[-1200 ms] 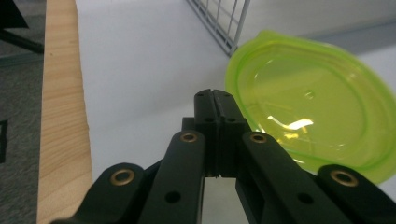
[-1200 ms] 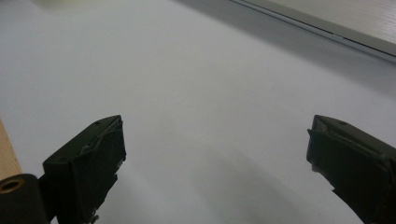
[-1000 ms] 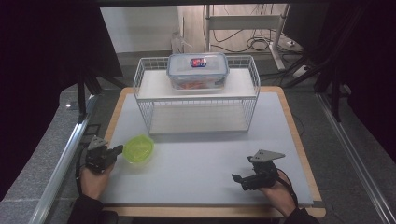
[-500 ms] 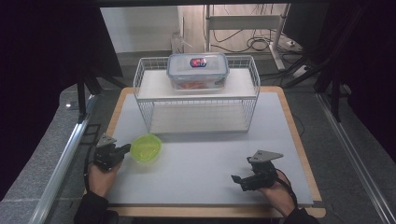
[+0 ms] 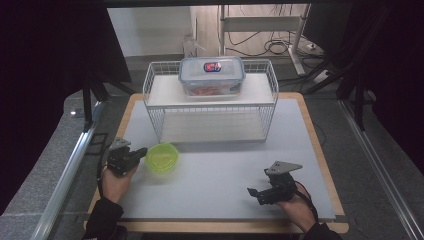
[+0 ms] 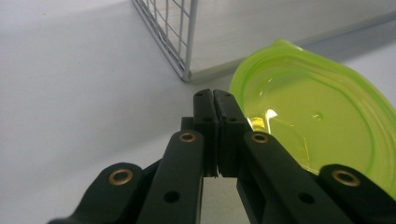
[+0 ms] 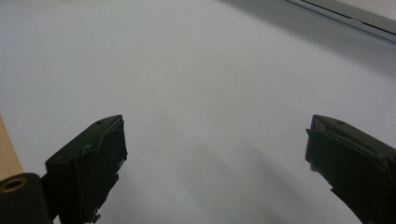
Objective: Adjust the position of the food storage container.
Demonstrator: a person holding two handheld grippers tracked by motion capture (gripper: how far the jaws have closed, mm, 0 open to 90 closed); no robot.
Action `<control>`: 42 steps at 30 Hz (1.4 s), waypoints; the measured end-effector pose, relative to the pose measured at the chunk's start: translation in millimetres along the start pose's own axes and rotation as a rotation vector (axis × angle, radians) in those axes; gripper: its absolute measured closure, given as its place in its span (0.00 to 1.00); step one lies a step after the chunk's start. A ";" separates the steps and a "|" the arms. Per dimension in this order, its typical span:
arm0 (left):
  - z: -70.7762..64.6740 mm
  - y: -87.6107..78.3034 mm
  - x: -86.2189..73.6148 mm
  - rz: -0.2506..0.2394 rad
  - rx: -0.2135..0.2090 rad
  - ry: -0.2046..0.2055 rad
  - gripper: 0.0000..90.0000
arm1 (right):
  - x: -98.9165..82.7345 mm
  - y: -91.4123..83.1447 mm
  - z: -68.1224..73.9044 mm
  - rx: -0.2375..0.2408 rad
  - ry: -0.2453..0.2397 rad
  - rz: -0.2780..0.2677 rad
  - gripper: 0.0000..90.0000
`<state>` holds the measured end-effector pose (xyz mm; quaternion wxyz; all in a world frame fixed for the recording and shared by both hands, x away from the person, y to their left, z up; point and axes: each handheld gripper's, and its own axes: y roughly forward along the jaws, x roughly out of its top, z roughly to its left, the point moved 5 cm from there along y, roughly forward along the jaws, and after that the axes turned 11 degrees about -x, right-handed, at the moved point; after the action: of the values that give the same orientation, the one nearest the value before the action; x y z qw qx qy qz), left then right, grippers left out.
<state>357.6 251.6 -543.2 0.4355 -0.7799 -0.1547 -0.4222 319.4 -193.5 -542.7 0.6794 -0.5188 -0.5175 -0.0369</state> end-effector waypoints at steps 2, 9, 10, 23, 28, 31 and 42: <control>-1.4 1.5 0.8 0.000 -0.002 0.001 0.99 | 0.0 0.1 0.1 0.000 -0.001 0.000 0.06; -7.9 10.7 4.7 0.013 -0.009 0.013 0.99 | -0.3 0.7 0.2 -0.001 -0.005 0.002 0.06; -11.7 17.2 6.1 0.028 -0.018 0.023 0.99 | -0.3 0.8 0.3 -0.001 -0.006 0.003 0.06; -53.0 42.4 14.8 0.083 -0.104 0.095 1.00 | -1.1 1.0 0.0 0.000 -0.005 0.011 0.06; -69.0 47.8 14.6 0.100 -0.147 0.121 1.00 | -1.3 1.0 0.1 0.000 -0.006 0.013 0.06; -80.7 51.8 14.2 0.105 -0.174 0.124 1.00 | -1.4 1.2 0.0 0.000 -0.006 0.012 0.06; -69.1 34.3 -0.5 0.132 -0.151 0.099 0.99 | -1.0 -0.2 -0.9 -0.003 -0.006 0.008 0.06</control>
<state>341.9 176.0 -544.1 0.4095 -0.7971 -0.0493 -0.4411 319.5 -194.8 -543.3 0.6773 -0.5222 -0.5172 -0.0334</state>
